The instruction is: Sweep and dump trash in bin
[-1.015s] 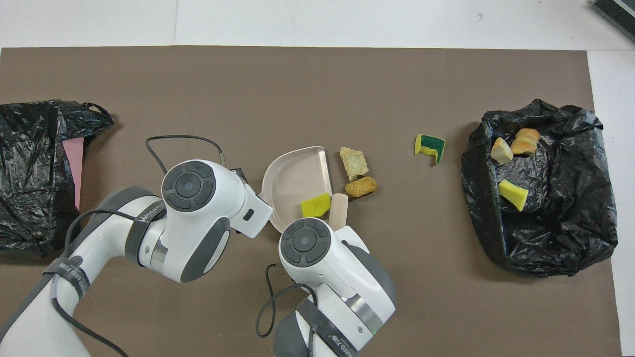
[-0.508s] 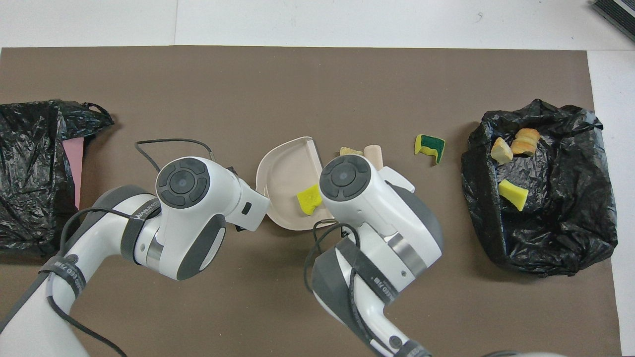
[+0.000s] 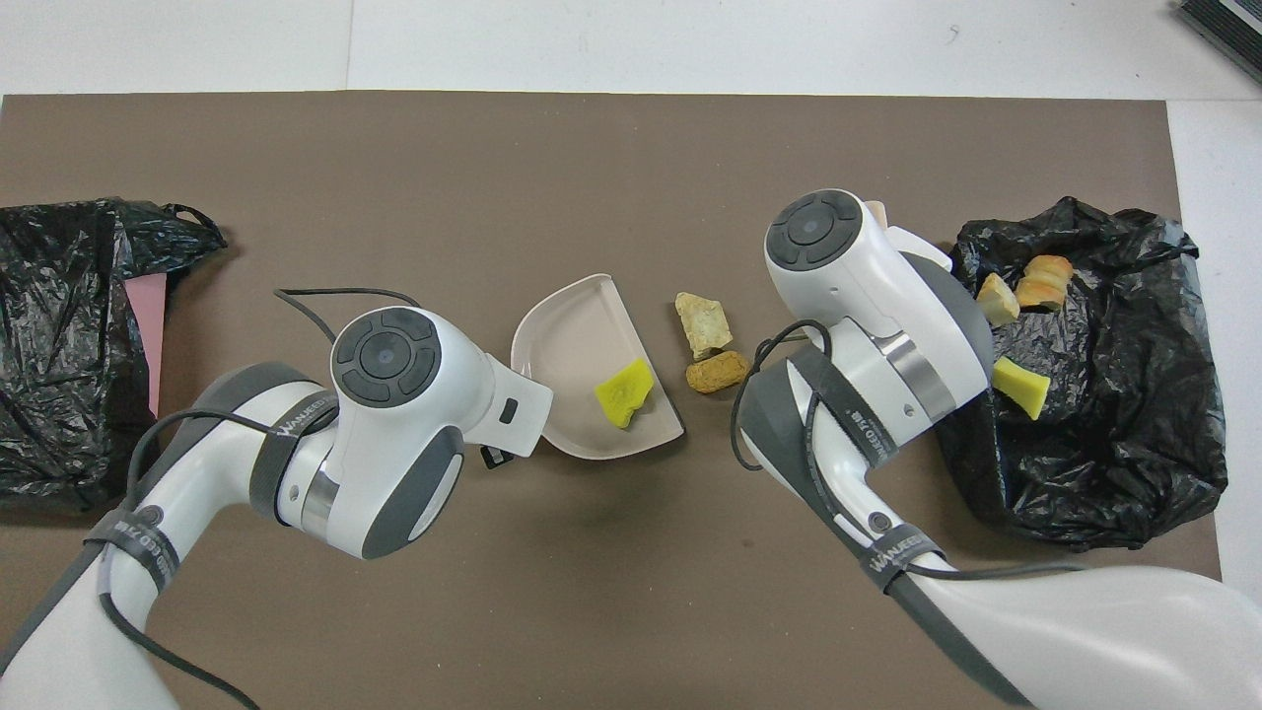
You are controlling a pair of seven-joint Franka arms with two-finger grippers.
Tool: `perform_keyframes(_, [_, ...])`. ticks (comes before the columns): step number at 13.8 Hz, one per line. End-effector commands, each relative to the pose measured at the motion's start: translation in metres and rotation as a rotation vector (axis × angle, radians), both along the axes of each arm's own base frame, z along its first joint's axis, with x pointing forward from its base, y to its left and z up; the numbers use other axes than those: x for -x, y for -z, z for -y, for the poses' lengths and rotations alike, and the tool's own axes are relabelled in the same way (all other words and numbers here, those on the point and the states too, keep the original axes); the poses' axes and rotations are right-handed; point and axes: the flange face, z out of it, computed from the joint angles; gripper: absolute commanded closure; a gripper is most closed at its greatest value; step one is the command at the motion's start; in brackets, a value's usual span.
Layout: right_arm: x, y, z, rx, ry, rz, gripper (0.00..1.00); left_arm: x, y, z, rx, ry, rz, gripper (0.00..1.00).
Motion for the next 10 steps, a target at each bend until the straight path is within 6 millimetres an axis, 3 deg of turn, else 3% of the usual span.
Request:
perform_keyframes(1, [-0.013, 0.006, 0.023, 0.014, -0.02, -0.01, 1.0, 0.002, 0.001, 0.008, -0.014, 0.005, -0.012, 1.0])
perform_keyframes(7, [-0.007, 0.039, 0.048, -0.018, -0.093, -0.099, 1.0, 0.007, 0.002, 0.013, -0.012, 0.016, -0.006, 1.0])
perform_keyframes(10, [0.001, 0.047, 0.039, -0.067, -0.121, -0.141, 1.0, 0.01, 0.001, 0.016, -0.015, 0.021, -0.011, 1.0])
